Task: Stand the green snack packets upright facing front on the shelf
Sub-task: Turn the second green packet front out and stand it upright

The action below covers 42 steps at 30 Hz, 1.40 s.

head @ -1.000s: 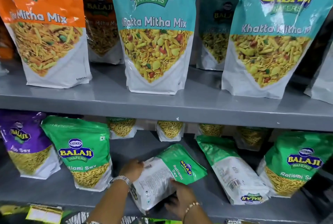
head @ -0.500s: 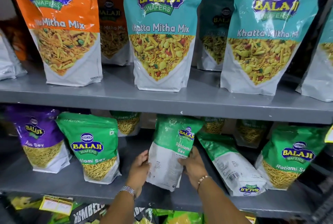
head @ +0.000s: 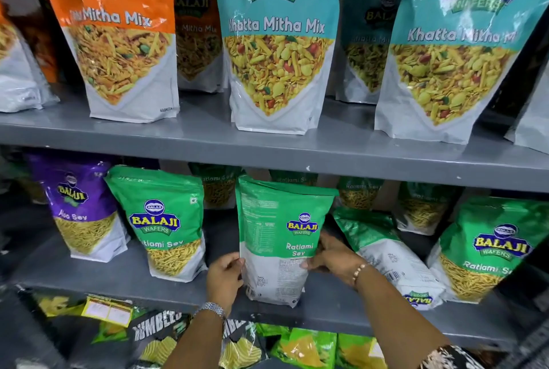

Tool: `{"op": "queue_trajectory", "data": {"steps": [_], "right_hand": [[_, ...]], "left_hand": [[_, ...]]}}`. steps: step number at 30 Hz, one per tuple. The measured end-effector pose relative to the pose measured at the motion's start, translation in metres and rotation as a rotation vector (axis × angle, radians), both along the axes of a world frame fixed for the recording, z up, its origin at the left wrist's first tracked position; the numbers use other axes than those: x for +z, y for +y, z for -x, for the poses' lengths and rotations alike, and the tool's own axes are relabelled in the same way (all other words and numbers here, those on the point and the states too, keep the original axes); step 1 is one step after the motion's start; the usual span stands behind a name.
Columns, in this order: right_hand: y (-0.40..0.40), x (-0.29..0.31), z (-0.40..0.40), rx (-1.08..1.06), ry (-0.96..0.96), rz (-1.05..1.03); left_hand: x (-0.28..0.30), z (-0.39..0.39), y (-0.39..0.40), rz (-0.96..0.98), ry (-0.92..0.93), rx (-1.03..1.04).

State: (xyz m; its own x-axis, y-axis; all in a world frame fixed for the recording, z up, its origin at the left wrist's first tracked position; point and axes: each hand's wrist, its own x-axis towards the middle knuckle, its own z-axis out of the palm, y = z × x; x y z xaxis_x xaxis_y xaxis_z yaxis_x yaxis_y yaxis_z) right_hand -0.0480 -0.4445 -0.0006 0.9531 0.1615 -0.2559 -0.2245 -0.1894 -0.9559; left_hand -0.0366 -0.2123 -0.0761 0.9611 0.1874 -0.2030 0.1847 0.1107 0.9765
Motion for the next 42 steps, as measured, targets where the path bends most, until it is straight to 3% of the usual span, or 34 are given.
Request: {"op": "queue_trajectory", "data": {"steps": [3, 7, 13, 18, 22, 24, 28, 34, 38, 40, 42], "right_hand": [[-0.003, -0.002, -0.001, 0.035, -0.018, 0.309], [-0.004, -0.020, -0.002, -0.100, -0.067, 0.482], [-0.004, -0.035, -0.004, -0.286, -0.052, 0.369], [-0.002, -0.034, -0.007, -0.559, -0.047, 0.070], [0.033, -0.056, 0.041, -0.776, -0.091, 0.246], [0.067, -0.065, 0.069, -0.735, -0.099, 0.195], [0.108, -0.079, 0.078, -0.500, -0.137, 0.210], [0.083, -0.064, 0.044, -0.412, -0.040, 0.127], [0.057, -0.059, 0.038, -0.436, -0.135, 0.353], [0.052, -0.057, 0.037, -0.457, -0.188, 0.415], [0.046, -0.060, 0.035, -0.463, -0.197, 0.368]], "left_hand": [[-0.001, -0.001, 0.000, -0.044, -0.013, 0.035], [0.002, -0.003, -0.004, -0.095, -0.031, 0.075], [0.002, -0.010, -0.010, -0.011, 0.002, 0.127], [-0.004, -0.006, -0.029, 0.060, -0.019, 0.156], [-0.011, 0.001, -0.032, -0.060, -0.060, 0.190], [-0.014, 0.005, -0.031, -0.159, -0.080, 0.168], [-0.006, 0.014, -0.030, -0.164, -0.111, -0.037], [-0.003, 0.018, -0.027, -0.038, 0.002, -0.207], [0.014, 0.012, -0.020, -0.172, 0.225, -0.766], [0.019, 0.010, -0.015, -0.278, 0.127, -0.639], [0.015, 0.007, -0.013, -0.272, 0.013, -0.274]]}}
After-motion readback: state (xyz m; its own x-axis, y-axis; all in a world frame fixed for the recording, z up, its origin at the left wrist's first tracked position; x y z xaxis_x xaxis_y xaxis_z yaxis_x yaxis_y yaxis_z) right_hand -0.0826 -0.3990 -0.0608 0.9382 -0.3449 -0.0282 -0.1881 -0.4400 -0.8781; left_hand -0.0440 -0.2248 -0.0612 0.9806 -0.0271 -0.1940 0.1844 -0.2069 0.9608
